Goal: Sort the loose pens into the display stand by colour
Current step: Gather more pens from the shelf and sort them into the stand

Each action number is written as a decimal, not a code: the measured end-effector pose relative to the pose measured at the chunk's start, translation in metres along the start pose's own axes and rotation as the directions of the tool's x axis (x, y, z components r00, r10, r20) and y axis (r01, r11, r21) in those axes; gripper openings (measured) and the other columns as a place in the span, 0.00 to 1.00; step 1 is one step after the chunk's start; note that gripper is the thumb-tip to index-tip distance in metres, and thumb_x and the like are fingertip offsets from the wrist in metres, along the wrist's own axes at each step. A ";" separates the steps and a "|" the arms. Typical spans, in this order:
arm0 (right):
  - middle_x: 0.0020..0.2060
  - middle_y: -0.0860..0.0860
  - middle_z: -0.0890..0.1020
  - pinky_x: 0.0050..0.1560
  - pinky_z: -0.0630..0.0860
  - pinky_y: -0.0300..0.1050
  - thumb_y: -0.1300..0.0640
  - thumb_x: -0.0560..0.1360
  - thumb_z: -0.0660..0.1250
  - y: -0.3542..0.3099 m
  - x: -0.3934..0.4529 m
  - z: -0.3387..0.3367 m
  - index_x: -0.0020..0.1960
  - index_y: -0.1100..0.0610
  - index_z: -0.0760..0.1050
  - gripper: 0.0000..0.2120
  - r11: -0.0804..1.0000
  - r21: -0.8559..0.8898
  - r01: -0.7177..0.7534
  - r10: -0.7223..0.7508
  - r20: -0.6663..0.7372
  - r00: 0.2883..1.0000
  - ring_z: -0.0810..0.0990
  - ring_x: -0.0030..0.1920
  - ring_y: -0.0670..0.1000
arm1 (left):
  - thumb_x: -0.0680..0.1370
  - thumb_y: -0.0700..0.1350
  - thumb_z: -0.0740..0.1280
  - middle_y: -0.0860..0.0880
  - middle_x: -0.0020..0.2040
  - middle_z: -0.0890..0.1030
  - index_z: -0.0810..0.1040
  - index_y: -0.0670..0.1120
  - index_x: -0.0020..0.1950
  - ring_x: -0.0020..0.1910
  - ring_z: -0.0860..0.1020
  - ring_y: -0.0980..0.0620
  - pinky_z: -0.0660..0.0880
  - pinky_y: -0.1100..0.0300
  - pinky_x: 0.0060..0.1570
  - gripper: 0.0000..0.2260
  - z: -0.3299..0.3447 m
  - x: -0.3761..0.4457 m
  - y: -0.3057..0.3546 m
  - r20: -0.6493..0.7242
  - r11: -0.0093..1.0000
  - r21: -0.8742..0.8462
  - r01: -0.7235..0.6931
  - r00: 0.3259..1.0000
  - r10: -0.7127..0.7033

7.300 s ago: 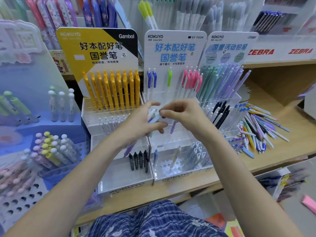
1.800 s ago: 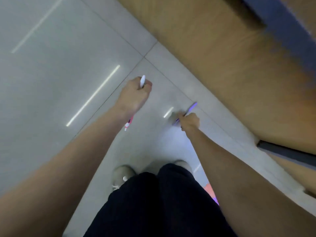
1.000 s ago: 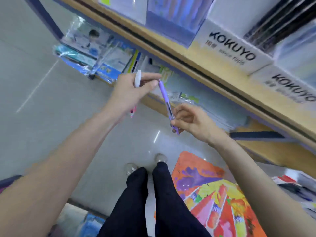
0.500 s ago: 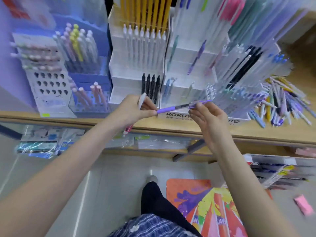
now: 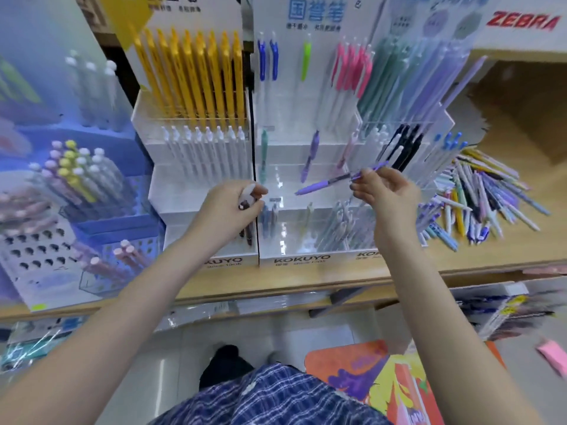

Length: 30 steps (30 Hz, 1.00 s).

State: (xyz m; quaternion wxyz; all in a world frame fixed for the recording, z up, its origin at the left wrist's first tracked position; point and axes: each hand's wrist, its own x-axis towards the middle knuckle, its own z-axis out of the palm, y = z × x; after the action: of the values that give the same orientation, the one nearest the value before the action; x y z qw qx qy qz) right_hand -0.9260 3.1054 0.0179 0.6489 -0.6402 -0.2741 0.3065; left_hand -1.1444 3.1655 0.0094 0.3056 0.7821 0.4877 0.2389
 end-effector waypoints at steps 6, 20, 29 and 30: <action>0.35 0.51 0.80 0.43 0.80 0.51 0.61 0.76 0.66 -0.010 0.019 0.021 0.43 0.55 0.74 0.04 0.840 -0.388 0.378 -0.417 -0.018 0.909 0.82 0.38 0.54 | 0.78 0.45 0.63 0.45 0.65 0.71 0.72 0.46 0.66 0.63 0.66 0.42 0.62 0.55 0.59 0.17 0.006 0.039 -0.003 0.186 0.937 0.342 -0.074 0.983 0.010; 0.35 0.57 0.81 0.43 0.77 0.52 0.62 0.76 0.64 0.005 0.058 0.067 0.43 0.62 0.75 0.04 0.620 -0.700 0.354 -0.302 0.204 0.931 0.81 0.38 0.56 | 0.76 0.40 0.63 0.45 0.59 0.75 0.79 0.40 0.55 0.57 0.70 0.42 0.64 0.57 0.48 0.10 0.015 0.051 -0.017 0.224 0.916 0.386 -0.112 0.974 0.024; 0.35 0.57 0.80 0.44 0.79 0.54 0.65 0.74 0.65 0.010 0.058 0.066 0.44 0.60 0.72 0.03 0.588 -0.735 0.337 -0.166 0.297 0.940 0.82 0.38 0.56 | 0.76 0.40 0.63 0.44 0.58 0.75 0.79 0.38 0.55 0.56 0.71 0.43 0.56 0.62 0.43 0.10 0.012 0.051 -0.016 0.224 0.946 0.315 -0.080 0.975 0.008; 0.37 0.57 0.81 0.46 0.80 0.50 0.65 0.74 0.66 0.010 0.054 0.063 0.48 0.60 0.74 0.04 0.604 -0.733 0.313 -0.134 0.294 0.946 0.82 0.38 0.55 | 0.77 0.40 0.63 0.44 0.57 0.75 0.78 0.38 0.55 0.56 0.71 0.44 0.56 0.63 0.44 0.11 0.009 0.051 -0.014 0.226 0.956 0.288 -0.062 0.974 -0.005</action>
State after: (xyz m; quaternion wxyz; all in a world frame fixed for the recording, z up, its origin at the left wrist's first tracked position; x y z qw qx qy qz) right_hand -0.9374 3.1873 0.0077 0.3138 -0.7796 -0.5233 0.1413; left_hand -1.1266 3.2141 -0.0028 0.2357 0.8478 0.4685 0.0787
